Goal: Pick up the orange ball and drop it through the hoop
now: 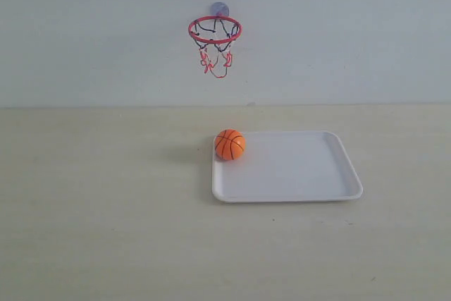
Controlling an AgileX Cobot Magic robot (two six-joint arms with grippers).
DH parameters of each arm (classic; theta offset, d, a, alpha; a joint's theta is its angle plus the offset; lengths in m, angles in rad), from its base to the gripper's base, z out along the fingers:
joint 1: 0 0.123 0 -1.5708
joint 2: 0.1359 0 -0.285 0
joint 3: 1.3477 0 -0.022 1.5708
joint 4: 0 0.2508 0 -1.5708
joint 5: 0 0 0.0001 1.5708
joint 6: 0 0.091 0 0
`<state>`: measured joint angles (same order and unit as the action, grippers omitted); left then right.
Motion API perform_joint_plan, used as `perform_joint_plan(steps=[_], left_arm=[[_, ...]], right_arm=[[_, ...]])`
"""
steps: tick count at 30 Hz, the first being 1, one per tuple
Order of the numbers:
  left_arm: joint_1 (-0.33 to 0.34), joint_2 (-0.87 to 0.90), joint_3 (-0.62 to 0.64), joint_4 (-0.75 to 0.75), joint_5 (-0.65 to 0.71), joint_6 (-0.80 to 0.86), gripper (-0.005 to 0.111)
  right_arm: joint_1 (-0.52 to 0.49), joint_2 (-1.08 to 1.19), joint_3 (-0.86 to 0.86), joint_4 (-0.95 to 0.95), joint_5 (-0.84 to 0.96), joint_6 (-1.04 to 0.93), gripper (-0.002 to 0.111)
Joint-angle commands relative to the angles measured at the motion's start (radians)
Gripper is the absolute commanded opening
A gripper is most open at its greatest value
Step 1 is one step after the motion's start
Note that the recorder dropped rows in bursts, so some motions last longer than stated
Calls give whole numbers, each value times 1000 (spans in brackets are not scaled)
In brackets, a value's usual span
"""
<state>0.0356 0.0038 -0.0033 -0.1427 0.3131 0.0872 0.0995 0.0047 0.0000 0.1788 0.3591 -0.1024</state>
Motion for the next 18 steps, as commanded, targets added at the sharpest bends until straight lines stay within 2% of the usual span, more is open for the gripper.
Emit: perform_joint_plan(steps=[1,11,18], left_arm=[[1,-4,3,-6,-7,-8,4],[1,-4,3,-6,-7,-8,4],[1,-4,3,-6,-7,-8,4]], right_arm=[[1,-5,0,-6,-3,-4,2],[1,-5,0,-6,-13,-4,2],[1,-5,0,-6,-222,-4,2]])
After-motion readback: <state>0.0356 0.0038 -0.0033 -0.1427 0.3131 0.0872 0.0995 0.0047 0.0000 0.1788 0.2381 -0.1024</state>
